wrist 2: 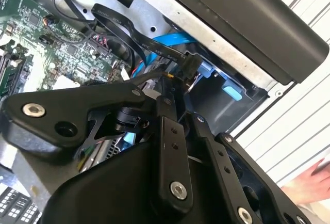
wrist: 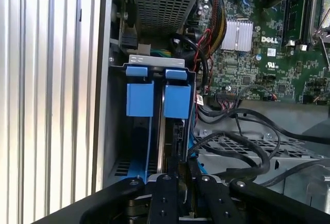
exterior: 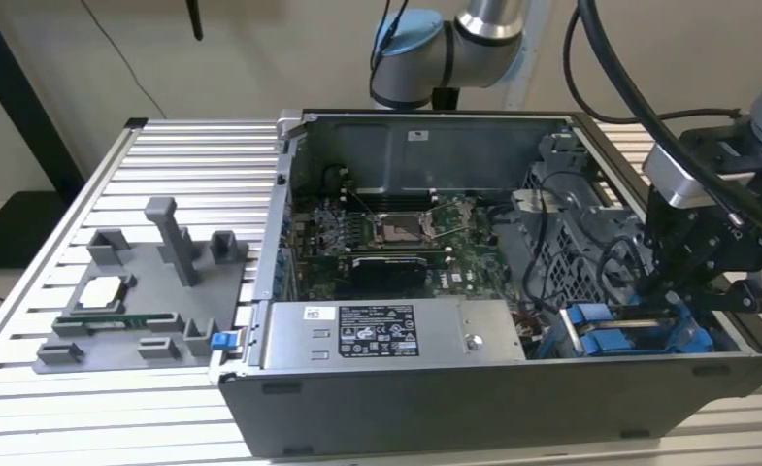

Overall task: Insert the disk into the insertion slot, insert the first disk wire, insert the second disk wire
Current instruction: 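Insert the first disk wire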

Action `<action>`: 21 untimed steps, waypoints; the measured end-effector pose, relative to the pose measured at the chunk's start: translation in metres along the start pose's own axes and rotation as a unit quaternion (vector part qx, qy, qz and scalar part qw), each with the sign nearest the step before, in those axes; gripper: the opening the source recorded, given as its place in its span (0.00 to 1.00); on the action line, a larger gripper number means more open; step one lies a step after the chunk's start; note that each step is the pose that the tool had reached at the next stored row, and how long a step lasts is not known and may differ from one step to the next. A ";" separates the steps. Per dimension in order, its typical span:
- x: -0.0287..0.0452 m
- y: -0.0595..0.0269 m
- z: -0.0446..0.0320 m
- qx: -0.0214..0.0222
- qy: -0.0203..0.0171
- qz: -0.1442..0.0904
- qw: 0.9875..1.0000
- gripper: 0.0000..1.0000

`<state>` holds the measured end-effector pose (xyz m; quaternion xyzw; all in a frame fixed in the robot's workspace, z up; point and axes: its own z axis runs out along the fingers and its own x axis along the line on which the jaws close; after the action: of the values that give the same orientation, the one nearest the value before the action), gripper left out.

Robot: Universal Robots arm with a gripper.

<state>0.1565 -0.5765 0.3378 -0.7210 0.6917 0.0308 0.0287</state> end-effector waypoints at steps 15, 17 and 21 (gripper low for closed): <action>0.0004 -0.0010 0.0039 -0.001 -0.001 0.006 1.000 1.00; -0.0002 -0.0010 -0.0025 -0.002 -0.001 0.006 1.000 1.00; -0.0011 -0.0010 -0.0136 -0.002 0.000 0.006 1.000 1.00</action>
<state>0.1576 -0.5765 0.3514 -0.7166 0.6962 0.0330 0.0271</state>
